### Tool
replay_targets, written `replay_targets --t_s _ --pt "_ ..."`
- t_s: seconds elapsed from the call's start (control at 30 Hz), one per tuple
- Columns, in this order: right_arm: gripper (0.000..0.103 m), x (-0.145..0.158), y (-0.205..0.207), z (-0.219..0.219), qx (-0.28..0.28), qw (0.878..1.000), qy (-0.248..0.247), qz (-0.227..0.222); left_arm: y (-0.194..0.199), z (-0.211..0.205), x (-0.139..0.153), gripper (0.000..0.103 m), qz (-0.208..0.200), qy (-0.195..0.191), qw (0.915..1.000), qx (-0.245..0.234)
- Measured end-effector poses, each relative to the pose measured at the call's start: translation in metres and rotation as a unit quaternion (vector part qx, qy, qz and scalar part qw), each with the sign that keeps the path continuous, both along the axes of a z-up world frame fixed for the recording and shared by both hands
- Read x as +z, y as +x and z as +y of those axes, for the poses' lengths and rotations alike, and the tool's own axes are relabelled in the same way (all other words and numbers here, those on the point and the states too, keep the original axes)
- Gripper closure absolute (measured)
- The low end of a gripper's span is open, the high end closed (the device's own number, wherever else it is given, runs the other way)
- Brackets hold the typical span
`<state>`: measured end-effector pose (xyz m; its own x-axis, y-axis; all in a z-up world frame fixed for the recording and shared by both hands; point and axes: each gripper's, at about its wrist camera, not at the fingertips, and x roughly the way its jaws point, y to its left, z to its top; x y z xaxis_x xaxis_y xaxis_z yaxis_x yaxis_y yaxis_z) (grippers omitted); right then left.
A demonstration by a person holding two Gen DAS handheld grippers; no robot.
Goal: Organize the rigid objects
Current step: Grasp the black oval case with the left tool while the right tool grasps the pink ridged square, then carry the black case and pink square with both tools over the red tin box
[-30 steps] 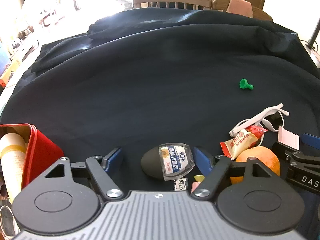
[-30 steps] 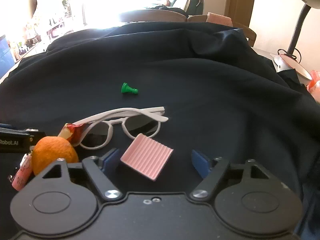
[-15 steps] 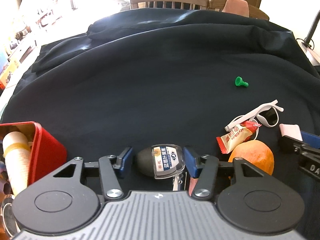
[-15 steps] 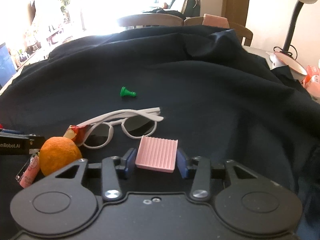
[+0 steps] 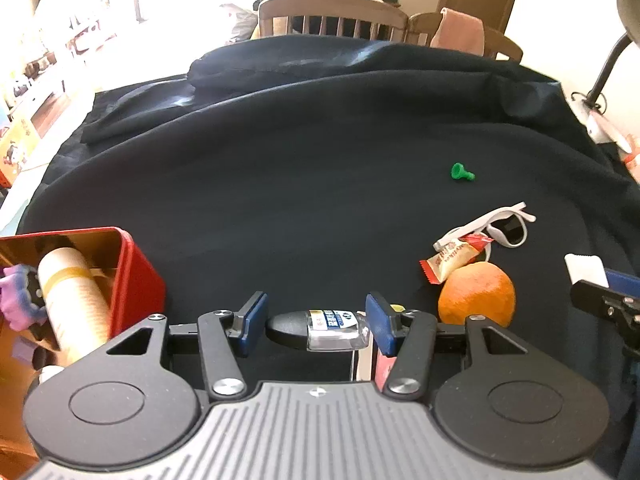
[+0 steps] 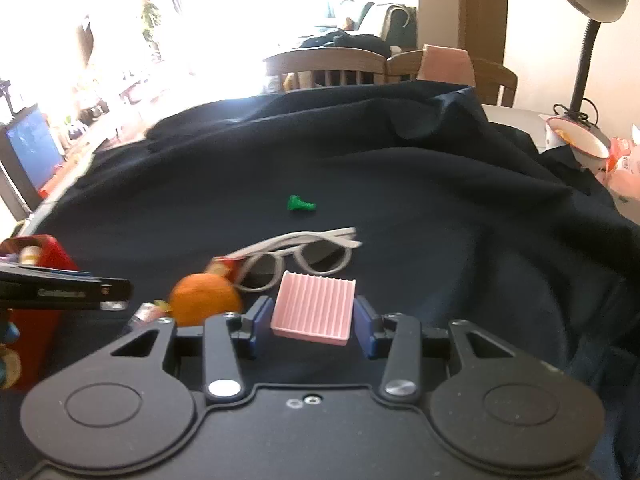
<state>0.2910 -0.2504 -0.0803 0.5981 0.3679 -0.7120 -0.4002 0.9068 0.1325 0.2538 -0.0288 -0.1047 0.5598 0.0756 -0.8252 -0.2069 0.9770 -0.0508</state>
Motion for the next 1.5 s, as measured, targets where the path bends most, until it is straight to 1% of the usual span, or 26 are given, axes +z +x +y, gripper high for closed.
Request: replay_targets --t_s 0.33,0.53,0.9,1.2,1.37,1.5 --pt "0.060 0.028 -0.039 0.034 0.040 0.999 0.019 0.003 -0.032 0.018 0.029 0.049 -0.012 -0.025 0.9996 -0.003" --pt "0.060 0.039 -0.059 0.058 0.058 0.998 0.022 0.003 -0.051 0.033 0.046 0.049 -0.028 -0.027 0.9992 -0.006" --pt "0.060 0.052 -0.085 0.107 0.089 0.995 0.035 0.000 -0.082 0.085 0.068 0.049 -0.052 -0.026 0.9982 0.013" --pt "0.060 0.060 -0.098 0.156 0.122 0.992 0.033 -0.005 -0.101 0.137 0.074 0.049 -0.061 -0.027 0.9970 0.040" --pt "0.060 0.057 -0.106 0.188 0.155 0.988 0.025 -0.001 -0.110 0.164 0.066 0.049 -0.055 -0.027 0.9966 0.054" --pt "0.060 0.053 -0.113 0.215 0.191 0.982 0.015 0.002 -0.113 0.186 0.055 0.049 -0.045 -0.034 0.9964 0.064"
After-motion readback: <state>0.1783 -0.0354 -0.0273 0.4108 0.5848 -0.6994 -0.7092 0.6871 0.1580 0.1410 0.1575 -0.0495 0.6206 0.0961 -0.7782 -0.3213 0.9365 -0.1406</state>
